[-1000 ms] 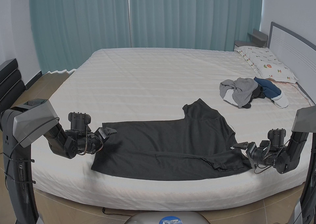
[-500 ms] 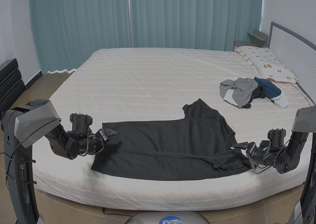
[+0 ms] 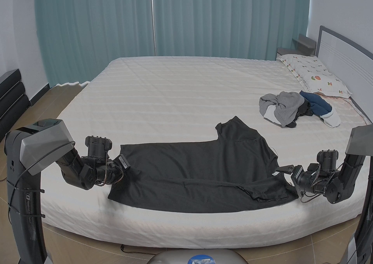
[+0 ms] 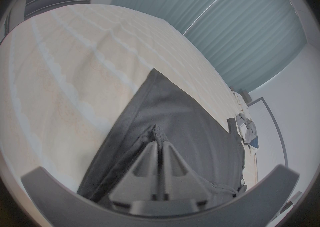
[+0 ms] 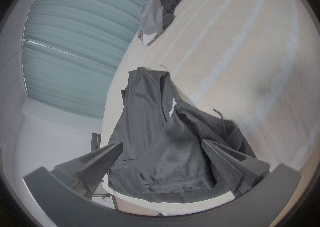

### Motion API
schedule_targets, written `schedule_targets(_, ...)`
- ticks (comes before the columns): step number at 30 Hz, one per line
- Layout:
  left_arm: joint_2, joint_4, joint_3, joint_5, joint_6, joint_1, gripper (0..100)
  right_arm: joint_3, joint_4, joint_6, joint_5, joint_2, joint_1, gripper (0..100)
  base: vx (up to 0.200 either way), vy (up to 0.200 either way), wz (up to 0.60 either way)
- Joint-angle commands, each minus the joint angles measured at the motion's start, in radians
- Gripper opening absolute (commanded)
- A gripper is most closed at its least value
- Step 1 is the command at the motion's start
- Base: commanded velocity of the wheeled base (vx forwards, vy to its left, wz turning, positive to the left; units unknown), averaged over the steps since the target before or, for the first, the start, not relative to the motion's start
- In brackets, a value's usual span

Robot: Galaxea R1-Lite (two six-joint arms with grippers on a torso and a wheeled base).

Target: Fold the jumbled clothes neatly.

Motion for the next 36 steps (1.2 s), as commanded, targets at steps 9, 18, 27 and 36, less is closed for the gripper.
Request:
schedule_targets(9, -0.046, -0.008, 0.066, 0.051, -0.005, 0.0, 0, -0.056, 0.015, -0.023, -0.072, -0.057, 0.009, 100, 0.0, 0.0, 0.0)
schedule_targets(18, -0.086, -0.009, 0.112, 0.052, -0.02, 0.0, 0, -0.121, 0.096, -0.191, -0.085, -0.051, 0.03, 100, 0.0, 0.0, 0.0)
schedule_targets(27, -0.089, -0.009, 0.115, 0.051, -0.054, -0.001, 0, -0.212, 0.171, -0.392, -0.072, 0.033, 0.029, 100, 0.0, 0.0, 0.0)
schedule_targets(36, -0.089, -0.009, 0.126, 0.051, -0.056, 0.0, 0, -0.299, 0.197, -0.478, -0.036, 0.097, 0.035, 100, 0.0, 0.0, 0.0)
